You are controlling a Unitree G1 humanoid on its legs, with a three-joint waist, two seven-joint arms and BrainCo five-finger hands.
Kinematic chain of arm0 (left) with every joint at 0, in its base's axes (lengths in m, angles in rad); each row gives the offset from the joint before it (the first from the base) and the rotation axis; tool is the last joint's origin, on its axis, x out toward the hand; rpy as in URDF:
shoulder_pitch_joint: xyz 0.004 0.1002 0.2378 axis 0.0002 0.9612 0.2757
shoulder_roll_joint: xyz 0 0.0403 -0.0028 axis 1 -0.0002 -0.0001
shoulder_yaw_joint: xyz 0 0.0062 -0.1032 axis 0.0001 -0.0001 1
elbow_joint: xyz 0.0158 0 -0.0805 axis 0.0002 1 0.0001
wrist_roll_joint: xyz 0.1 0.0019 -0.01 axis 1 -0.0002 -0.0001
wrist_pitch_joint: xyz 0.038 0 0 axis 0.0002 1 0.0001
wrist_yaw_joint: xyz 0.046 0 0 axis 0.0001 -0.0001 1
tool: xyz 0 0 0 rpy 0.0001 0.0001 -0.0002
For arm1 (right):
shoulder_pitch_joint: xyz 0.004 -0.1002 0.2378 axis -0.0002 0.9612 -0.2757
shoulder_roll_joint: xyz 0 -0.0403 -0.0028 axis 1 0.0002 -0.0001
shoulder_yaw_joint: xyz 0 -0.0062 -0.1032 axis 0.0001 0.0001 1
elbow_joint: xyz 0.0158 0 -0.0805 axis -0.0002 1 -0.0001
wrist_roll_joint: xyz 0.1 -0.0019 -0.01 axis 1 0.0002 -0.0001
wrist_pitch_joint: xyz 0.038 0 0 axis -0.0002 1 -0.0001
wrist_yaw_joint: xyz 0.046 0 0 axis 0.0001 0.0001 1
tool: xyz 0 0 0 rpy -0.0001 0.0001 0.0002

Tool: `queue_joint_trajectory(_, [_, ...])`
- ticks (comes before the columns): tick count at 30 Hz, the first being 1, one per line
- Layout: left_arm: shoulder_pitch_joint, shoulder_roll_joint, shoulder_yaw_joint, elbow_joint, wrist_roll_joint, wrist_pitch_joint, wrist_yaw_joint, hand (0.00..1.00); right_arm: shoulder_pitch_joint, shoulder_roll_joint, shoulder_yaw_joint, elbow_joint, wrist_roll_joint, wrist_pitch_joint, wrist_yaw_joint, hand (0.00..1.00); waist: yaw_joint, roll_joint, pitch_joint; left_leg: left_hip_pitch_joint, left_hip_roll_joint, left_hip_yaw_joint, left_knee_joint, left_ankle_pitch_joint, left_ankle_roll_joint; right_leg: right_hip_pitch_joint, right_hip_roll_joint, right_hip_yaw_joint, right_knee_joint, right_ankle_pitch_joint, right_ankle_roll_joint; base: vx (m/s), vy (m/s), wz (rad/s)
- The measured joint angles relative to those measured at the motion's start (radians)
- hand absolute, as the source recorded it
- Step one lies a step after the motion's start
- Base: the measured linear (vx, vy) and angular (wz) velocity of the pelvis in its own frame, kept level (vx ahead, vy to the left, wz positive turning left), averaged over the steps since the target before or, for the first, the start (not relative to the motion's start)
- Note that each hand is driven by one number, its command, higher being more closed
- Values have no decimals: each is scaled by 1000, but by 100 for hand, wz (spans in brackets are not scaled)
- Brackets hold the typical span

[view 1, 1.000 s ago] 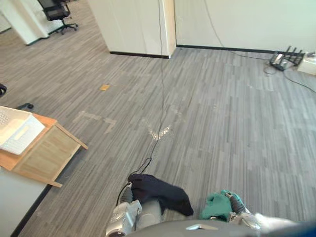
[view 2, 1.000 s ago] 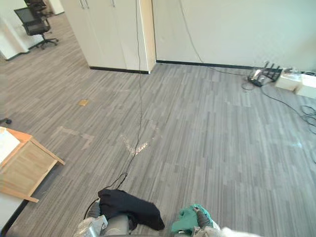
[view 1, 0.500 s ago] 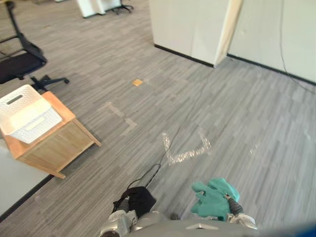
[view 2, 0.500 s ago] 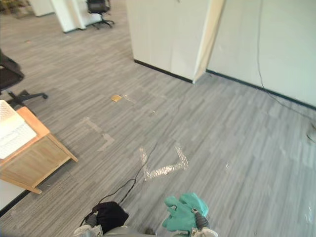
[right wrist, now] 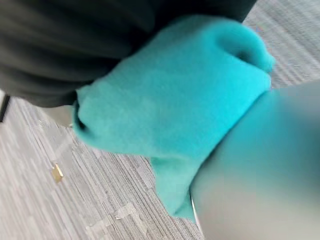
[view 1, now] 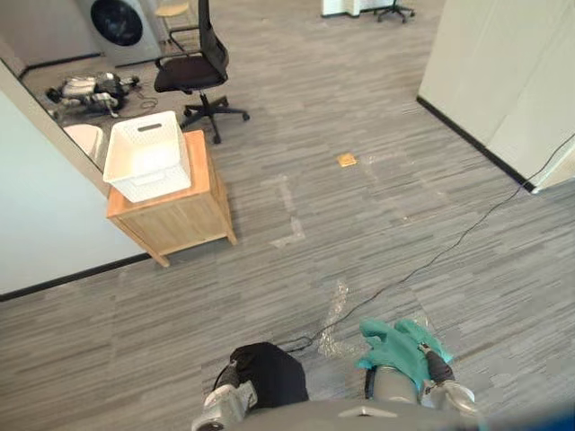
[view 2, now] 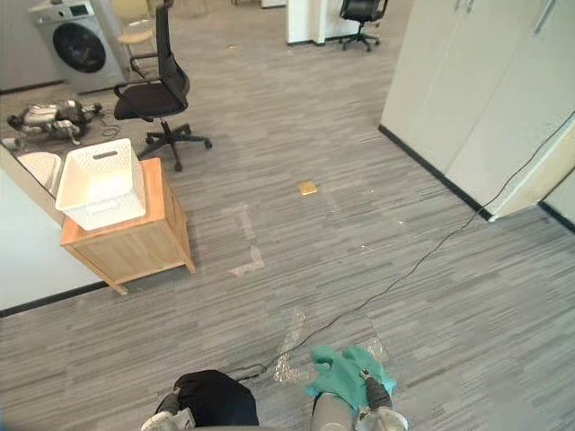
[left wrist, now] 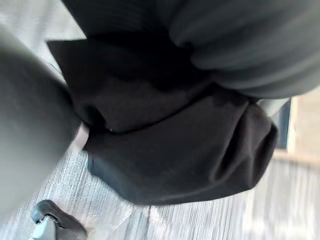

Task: Tidy the bed and pick cloth on bed and put in laundry

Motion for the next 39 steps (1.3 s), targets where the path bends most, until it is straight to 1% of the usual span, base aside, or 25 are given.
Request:
queue_joint_trajectory(1, [16, -7, 32, -29, 2, -11, 5, 100, 1, -2, 24, 5, 2, 7, 1, 100, 6, 8, 6, -102, 43, 31, 244, 48, -31, 87, 35, -40, -53, -12, -12, 437, -282, 60])
queue_joint_trajectory(3, [24, -7, 54, -58, 3, -34, 5, 100, 0, 10, 74, 13, 1, 18, 5, 100, 36, -1, 12, -234, 75, 102, 464, 49, -27, 208, 66, -80, -137, -19, -22, 385, -216, 40])
queue_joint_trajectory(5, [27, -5, 51, -81, 5, -62, 3, 100, -2, 24, 76, 15, -14, 25, 6, 100, 59, -16, 18, -353, 54, 182, 493, 39, -16, 316, 74, -111, -240, -17, -20, 345, -161, 31])
queue_joint_trajectory(7, [31, -2, 51, -86, 6, -84, -2, 100, -23, 24, 68, 22, -18, 30, 8, 100, 68, -21, 25, -424, 16, 305, 298, 0, 4, 397, 77, -120, -335, 0, -6, 450, -50, -1])
queue_joint_trajectory(8, [41, 3, 51, -78, 7, -85, -2, 100, -40, 26, 51, 39, -20, 29, 10, 100, 75, -24, 29, -411, -24, 406, 18, 8, 36, 435, 67, -113, -373, 3, 1, 568, 52, -23])
queue_joint_trajectory(9, [46, 3, 51, -73, 8, -85, -2, 100, -40, 27, 42, 39, -25, 28, 11, 100, 77, -23, 30, -399, -40, 442, -101, 35, 56, 452, 66, -112, -382, 0, 7, 524, 90, -30])
queue_joint_trajectory(10, [54, 3, 53, -63, 7, -85, -3, 100, -42, 32, 25, 39, -39, 27, 12, 100, 80, -26, 34, -383, -59, 483, -252, 130, 109, 479, 62, -108, -394, -9, 22, 667, 115, -19])
queue_joint_trajectory(11, [66, 33, 54, -57, 14, -81, -5, 100, -46, 58, 22, 47, -55, 24, 13, 100, 88, -80, 40, -321, -111, 527, -314, 145, 175, 513, 20, -104, -414, 5, 70, 542, 102, -6])
queue_joint_trajectory(13, [57, 41, 45, -58, 23, -84, -9, 100, -46, 70, 20, 50, -58, 15, 18, 100, 77, -90, 40, -320, -114, 532, -321, 138, 186, 515, 20, -102, -438, 66, 75, 431, 125, 10])
queue_joint_trajectory(14, [51, 50, 37, -56, 23, -83, -22, 100, -54, 79, 19, 54, -59, 11, 23, 100, 84, -94, 42, -316, -114, 555, -324, 135, 194, 529, 26, -81, -482, 143, 79, 423, 181, 6])
queue_joint_trajectory(16, [51, 57, 13, -35, 23, -82, -21, 100, -58, 79, 6, 54, -59, 10, 26, 100, 88, -92, 41, -269, -125, 572, -359, 130, 202, 553, 24, -53, -499, 226, 85, 430, 173, -1])
queue_joint_trajectory(18, [53, 78, -35, -7, 23, -79, -19, 100, -55, 77, -6, 57, -59, 11, 28, 100, 96, -89, 39, -206, -143, 567, -404, 130, 202, 563, 18, -41, -452, 281, 87, 291, 64, 8])
queue_joint_trajectory(20, [52, 94, -53, 10, 28, -77, -14, 100, -47, 73, -17, 74, -58, 12, 25, 100, 94, -96, 31, -144, -171, 550, -457, 128, 199, 511, -19, -34, -274, 298, 99, 245, 21, 28])
queue_joint_trajectory(22, [51, 113, -84, 25, 61, -77, -12, 100, -37, 62, -17, 103, -57, 19, 7, 100, 81, -111, 22, -49, -213, 492, -552, 77, 191, 362, -101, -27, 123, 361, 122, 280, 28, 46])
queue_joint_trajectory(23, [51, 121, -86, 31, 69, -78, -9, 100, -38, 62, -15, 109, -57, 19, 7, 100, 77, -113, 26, -31, -226, 478, -559, 72, 194, 320, -132, -23, 225, 350, 114, 289, 6, 43])
queue_joint_trajectory(24, [48, 124, -85, 50, 78, -76, 4, 100, -36, 58, -19, 105, -54, 13, 7, 100, 69, -115, 25, 12, -232, 459, -570, 57, 194, 246, -167, -26, 376, 317, 69, 218, -19, 23])
queue_joint_trajectory(25, [48, 118, -88, 51, 86, -74, 12, 100, -25, 49, -27, 79, -55, 2, 7, 100, 61, -96, 29, 57, -223, 440, -583, 33, 195, 172, -161, -20, 461, 278, 34, 213, -23, 19])
queue_joint_trajectory(28, [37, 127, -132, 51, 82, -64, 21, 100, -21, 41, -15, 33, -54, -32, 8, 100, 38, -85, 27, 109, -180, 370, -582, 0, 183, -2, -105, -5, 451, 173, 27, 224, -104, 63])
queue_joint_trajectory(30, [15, 128, -147, 51, 80, -43, 23, 100, -15, 32, -16, 33, -46, -40, 6, 100, 15, -82, 31, 137, -140, 297, -582, -20, 153, -75, -69, -10, 216, 145, 32, 321, -214, 115])
queue_joint_trajectory(32, [1, 125, -142, 42, 79, -19, 27, 100, -8, 36, -17, 33, -13, -30, 0, 100, 15, -82, 31, 161, -103, 219, -579, -55, 106, -94, -50, 3, -136, 196, 49, 460, -316, 119])
queue_joint_trajectory(34, [1, 122, -132, 34, 80, -7, 29, 100, -9, 37, -12, 32, -11, -29, 1, 100, 16, -84, 32, 174, -90, 190, -572, -87, 81, -88, -41, 41, -279, 260, 53, 505, -332, 77])
queue_joint_trajectory(35, [-7, 92, -101, 28, 81, -1, 41, 100, -9, 24, -14, 28, 3, -21, 5, 100, 13, -57, 40, 207, -39, 153, -564, -123, 56, -64, -1, 44, -234, 331, 37, 548, -330, 69])
queue_joint_trajectory(36, [-5, 81, -90, 23, 80, -2, 46, 100, -13, 18, -14, 22, 3, -21, 5, 100, 19, -39, 38, 211, -33, 153, -556, -113, 48, -77, 1, 44, -182, 287, 32, 642, -385, 68])
queue_joint_trajectory(38, [-18, 42, -51, 10, 67, -9, 52, 100, -21, 19, -12, 11, 3, -23, -5, 100, 23, -47, 48, 230, -30, 147, -520, -87, 39, -101, -25, 36, -17, 139, 16, 462, -270, 30])
queue_joint_trajectory(39, [-15, 37, -40, 11, 60, -12, 53, 100, -20, 18, -11, 11, 3, -23, -5, 100, 20, -45, 42, 231, -26, 145, -504, -81, 42, -96, -28, 27, 7, 108, 15, 546, -264, 31])
